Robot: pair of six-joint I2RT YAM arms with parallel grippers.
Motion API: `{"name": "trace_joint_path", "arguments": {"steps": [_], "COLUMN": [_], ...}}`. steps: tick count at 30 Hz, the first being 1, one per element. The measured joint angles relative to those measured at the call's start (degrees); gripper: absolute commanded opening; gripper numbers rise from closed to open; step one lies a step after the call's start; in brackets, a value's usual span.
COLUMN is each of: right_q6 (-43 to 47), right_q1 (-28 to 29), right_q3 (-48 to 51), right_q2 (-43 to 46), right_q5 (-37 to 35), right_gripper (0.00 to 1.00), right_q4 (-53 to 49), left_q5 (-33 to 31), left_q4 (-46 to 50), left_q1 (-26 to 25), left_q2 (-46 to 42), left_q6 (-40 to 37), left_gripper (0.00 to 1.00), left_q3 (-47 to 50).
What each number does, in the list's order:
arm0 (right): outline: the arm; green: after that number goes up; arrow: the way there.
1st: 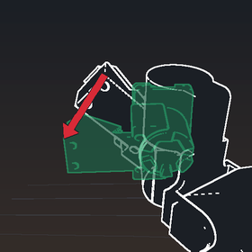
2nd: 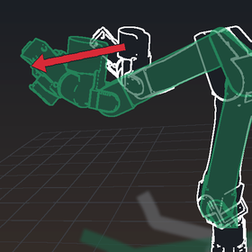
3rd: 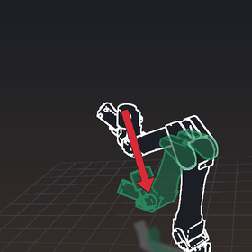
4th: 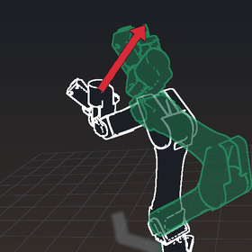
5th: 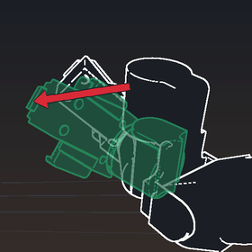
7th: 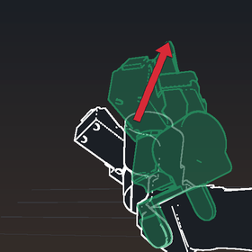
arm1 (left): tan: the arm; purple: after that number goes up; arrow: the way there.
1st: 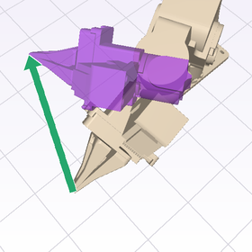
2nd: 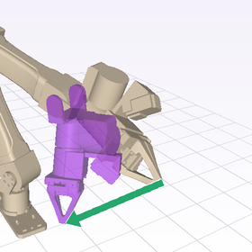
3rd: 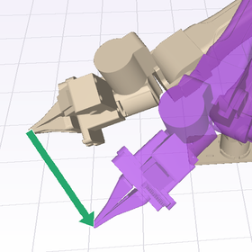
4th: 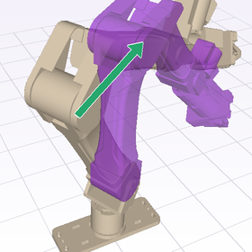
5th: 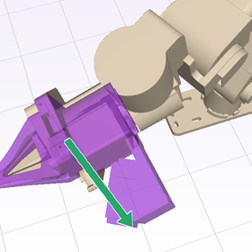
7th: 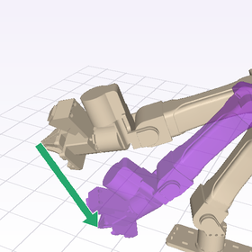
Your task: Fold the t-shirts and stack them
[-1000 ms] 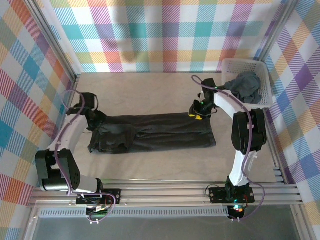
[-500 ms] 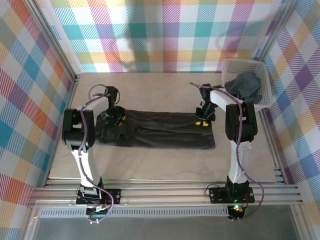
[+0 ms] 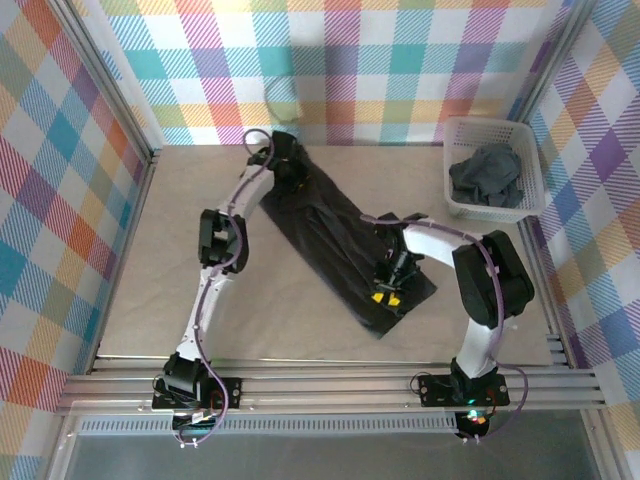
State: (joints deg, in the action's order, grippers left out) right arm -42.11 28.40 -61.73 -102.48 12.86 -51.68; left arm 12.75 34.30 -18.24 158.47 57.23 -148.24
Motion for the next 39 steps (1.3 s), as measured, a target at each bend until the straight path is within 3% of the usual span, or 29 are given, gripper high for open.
{"name": "trace_joint_path", "arguments": {"steps": [5,12,16,21,23,27,30,32,36,39], "right_q6": [-9.2,-16.1,-17.0,-16.6,-15.3,-9.0,-3.5,0.1,5.0,6.7], "right_q1": [5.2,7.7,8.0,7.0,5.3,-3.1,-12.4,-15.7,-16.2,-16.2], "right_q3": [1.2,-2.3,-6.0,-7.4,-6.6,-0.6,3.2,4.2,4.8,6.1], "right_q2": [0.0,-3.6,-3.9,1.3,6.0,16.8,21.3,21.4,20.0,18.9], "right_q5": [5.6,10.4,10.4,8.4,7.7,7.4,7.3,7.0,7.4,7.3], "right_gripper": [0.3,0.33,0.38,0.5,0.52,0.49,0.49,0.49,0.49,0.49], "right_q4": [6.6,12.0,11.6,8.5,7.5,6.3,3.7,1.3,-1.2,-1.4], "left_q5": [3.2,3.9,3.8,0.2,-1.3,-0.5,3.3,6.7,12.3,13.5], "left_q4": [-10.8,-20.9,-20.6,-6.5,-3.0,-2.5,0.0,1.8,1.4,1.1], "left_q1": [-4.1,-5.0,-4.3,-3.8,-3.8,-5.6,-10.1,-13.8,-20.7,-26.0], "left_q2": [3.9,10.7,10.6,2.8,-5.5,-35.6,-54.5,-63.4,-69.7,-68.9], "left_q6": [4.6,9.6,9.2,1.0,-1.9,-5.0,-7.3,-8.5,-8.2,-6.0], "left_gripper": [0.35,0.45,0.49,0.48,0.47,0.41,0.43,0.45,0.5,0.51], "left_q3": [-2.4,-10.5,-11.0,-7.3,1.0,39.3,60.0,72.1,92.3,97.4]}}
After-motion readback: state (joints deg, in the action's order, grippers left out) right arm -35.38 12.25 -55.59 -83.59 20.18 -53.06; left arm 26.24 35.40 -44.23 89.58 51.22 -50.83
